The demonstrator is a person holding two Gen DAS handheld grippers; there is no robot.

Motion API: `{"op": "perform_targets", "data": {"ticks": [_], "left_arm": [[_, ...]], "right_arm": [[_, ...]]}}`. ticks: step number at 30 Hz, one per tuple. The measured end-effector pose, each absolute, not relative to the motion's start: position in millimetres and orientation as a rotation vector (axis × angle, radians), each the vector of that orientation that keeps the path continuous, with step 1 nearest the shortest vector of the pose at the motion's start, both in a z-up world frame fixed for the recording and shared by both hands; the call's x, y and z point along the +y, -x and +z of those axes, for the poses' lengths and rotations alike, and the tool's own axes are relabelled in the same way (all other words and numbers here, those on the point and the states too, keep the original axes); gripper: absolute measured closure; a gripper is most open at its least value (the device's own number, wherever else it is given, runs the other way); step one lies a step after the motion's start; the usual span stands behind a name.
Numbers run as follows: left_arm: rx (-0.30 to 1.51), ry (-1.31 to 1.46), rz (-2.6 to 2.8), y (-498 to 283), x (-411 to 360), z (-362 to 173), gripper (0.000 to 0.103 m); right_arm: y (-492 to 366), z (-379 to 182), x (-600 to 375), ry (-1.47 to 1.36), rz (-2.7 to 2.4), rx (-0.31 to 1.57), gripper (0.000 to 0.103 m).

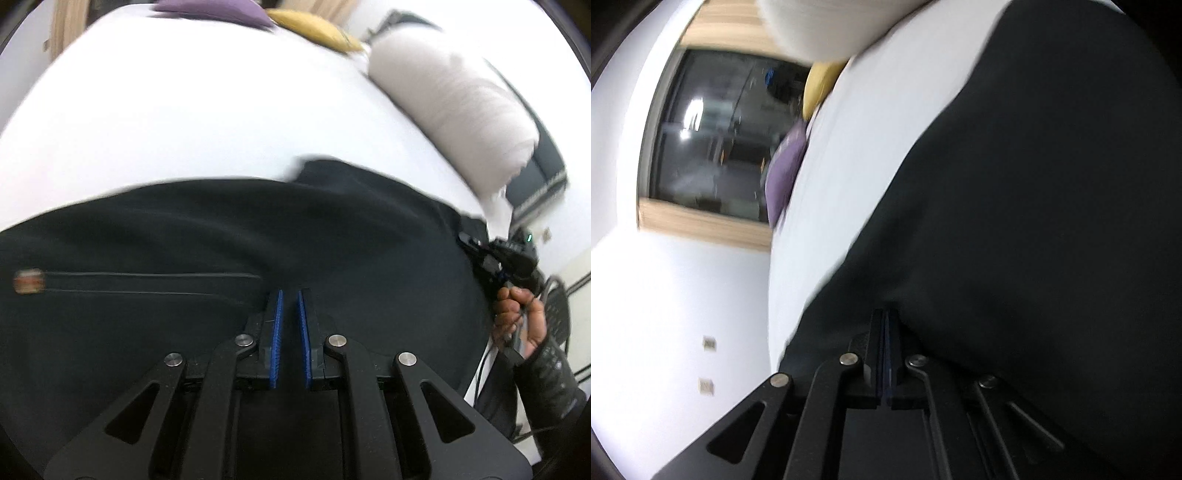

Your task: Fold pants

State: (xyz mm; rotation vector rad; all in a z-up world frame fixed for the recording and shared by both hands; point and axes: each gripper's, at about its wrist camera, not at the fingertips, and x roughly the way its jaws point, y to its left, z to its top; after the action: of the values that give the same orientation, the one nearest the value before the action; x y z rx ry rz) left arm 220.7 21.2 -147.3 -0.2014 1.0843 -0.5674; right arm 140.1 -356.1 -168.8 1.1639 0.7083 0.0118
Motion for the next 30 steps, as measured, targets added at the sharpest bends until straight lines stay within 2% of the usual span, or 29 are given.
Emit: {"op": "perform_targets", "data": {"ticks": [6,8,10,15,17,21,22,24,27,28,29,30], "left_arm": [[0.991,0.3,-0.48,-222.3,122.2,-146.2,0.097],[0.964,0.357,-0.44,-222.7,149.7,-142.5,0.097],[0.967,0.372,-0.431,-221.9,155.8,-137.7,0.097],[0.951,0.244,-0.47,-205.1,103.7,-113.2,0.097],[0.971,0.201,-0.504,-203.6,82.2,-114.6,0.097],[1.051,0.113,-0.455,-218.4,64.4,-137.6,0.097],[1.067,0.145,-0.458,-223.7,67.7,-143.6,0.097],[1.067,0.239,-0.458,-236.3,81.7,-150.2,0.097],[1.057,0.207,-0.46,-256.2,85.9,-155.6,0.097],[1.057,0.202,-0.466,-260.6,86.5,-157.8,0.097],[1.059,0.213,-0.479,-266.9,73.0,-159.4,0.097],[1.058,0.231,-0.488,-269.6,77.1,-159.8,0.098]], "right_arm": [[-137.0,-159.7,-391.5,-1.185,-0.224,0.623,0.103],[-115.7,-147.9,-399.3,-1.172,-0.279,0.628,0.097],[-114.1,-125.2,-369.7,-1.127,-0.217,0.624,0.097],[-138.0,-106.4,-243.9,-1.059,0.184,0.736,0.097],[-155.9,-117.1,-189.7,-1.036,0.303,0.824,0.097],[-192.4,-145.7,-142.2,-0.987,0.368,0.965,0.099],[-197.7,-155.3,-143.0,-0.988,0.338,0.987,0.103],[-207.0,-165.8,-159.9,-1.068,0.328,0.972,0.103],[-229.7,-162.1,-188.7,-1.047,0.265,0.94,0.103],[-187.8,-170.9,-202.2,-1.046,0.249,0.934,0.103],[-202.5,-171.6,-219.7,-1.052,0.23,0.926,0.103],[-181.9,-178.5,-233.9,-1.04,0.203,0.915,0.103]]}}
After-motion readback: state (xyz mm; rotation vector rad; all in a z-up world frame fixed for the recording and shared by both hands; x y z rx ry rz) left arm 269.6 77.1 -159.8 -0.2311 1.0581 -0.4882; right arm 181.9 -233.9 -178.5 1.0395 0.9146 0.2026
